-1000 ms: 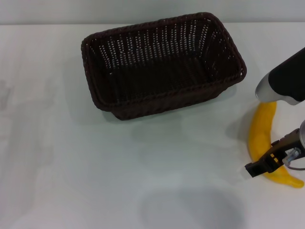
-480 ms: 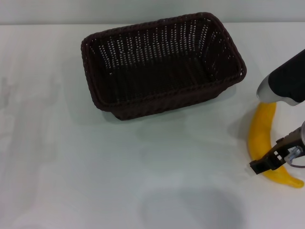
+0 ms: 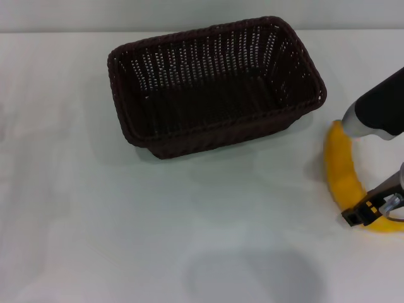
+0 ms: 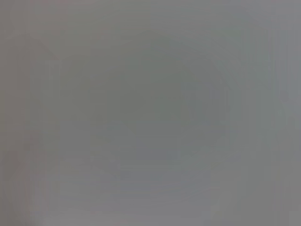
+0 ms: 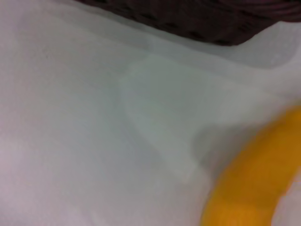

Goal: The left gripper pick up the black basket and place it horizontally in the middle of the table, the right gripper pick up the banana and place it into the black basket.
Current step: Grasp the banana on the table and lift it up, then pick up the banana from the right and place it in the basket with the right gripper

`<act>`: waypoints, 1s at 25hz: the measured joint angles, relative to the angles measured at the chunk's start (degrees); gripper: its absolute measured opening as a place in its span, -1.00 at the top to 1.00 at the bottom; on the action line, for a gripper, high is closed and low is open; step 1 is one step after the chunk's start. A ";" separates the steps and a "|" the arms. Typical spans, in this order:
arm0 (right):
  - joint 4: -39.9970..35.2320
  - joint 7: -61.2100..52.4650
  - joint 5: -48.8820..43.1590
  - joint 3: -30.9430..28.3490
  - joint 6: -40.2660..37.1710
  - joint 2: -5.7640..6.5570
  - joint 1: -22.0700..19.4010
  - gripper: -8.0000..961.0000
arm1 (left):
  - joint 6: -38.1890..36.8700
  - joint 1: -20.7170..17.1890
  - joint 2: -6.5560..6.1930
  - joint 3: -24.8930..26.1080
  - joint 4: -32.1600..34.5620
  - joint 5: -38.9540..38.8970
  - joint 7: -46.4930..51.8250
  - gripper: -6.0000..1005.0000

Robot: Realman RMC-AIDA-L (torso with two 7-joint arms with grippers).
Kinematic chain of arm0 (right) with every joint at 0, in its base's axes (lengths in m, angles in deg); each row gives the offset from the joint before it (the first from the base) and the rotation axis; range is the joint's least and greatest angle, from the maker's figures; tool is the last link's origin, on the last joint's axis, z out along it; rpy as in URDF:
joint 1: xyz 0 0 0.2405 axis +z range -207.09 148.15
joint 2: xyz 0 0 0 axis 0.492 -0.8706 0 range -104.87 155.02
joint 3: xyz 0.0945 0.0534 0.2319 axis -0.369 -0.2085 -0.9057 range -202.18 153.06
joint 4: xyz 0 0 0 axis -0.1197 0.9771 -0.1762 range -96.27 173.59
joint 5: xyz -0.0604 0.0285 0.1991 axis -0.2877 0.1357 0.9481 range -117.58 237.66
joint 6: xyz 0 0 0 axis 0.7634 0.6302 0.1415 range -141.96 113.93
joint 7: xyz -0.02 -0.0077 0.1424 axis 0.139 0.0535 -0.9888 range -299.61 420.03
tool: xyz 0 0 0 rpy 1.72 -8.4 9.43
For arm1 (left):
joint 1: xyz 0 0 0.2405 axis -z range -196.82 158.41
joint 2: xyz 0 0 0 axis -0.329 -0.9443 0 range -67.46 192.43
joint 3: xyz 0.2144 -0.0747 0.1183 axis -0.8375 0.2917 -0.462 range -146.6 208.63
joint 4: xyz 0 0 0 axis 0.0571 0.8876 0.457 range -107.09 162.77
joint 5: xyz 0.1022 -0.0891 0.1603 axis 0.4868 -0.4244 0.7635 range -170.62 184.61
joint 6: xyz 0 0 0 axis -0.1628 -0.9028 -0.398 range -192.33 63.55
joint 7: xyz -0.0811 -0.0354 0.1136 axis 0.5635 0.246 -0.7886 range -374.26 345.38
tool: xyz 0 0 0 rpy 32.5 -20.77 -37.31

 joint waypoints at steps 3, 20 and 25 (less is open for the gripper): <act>-0.35 0.45 -0.01 -0.08 -0.11 0.00 0.13 -0.28 | -0.03 -0.14 -0.01 0.00 0.00 -0.16 0.01 -0.63; -1.88 11.59 -3.03 -18.65 -9.00 0.09 0.34 -0.09 | -0.18 -0.03 -0.12 -0.01 0.00 -0.26 0.02 -0.63; 0.15 21.19 7.56 -22.43 -22.38 0.03 2.25 -0.13 | -0.18 0.08 0.05 -0.03 -0.44 -0.93 0.88 -0.63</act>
